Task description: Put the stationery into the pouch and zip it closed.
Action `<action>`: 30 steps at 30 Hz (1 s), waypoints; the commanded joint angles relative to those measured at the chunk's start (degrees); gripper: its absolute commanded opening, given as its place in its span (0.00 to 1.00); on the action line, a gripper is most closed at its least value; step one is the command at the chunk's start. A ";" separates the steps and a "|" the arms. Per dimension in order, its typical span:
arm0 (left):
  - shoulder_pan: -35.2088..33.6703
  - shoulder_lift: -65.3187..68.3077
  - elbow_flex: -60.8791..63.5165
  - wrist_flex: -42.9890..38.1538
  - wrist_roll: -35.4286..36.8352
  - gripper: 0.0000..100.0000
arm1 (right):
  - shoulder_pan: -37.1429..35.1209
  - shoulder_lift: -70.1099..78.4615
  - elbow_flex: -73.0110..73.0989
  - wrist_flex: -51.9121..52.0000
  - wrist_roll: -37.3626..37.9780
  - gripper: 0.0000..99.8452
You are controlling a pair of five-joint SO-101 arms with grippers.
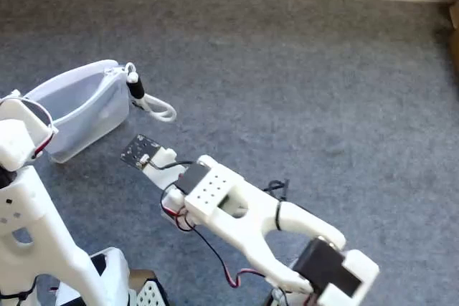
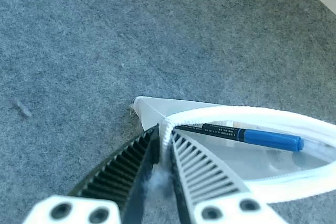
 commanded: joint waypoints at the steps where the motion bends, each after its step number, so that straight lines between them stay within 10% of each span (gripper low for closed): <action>1: -0.31 -0.57 -0.48 -0.97 0.62 0.01 | -1.01 2.15 -5.32 -1.10 0.70 0.16; 30: -0.22 -0.57 -0.48 -0.97 0.62 0.01 | 4.88 15.96 -12.00 4.97 0.70 0.01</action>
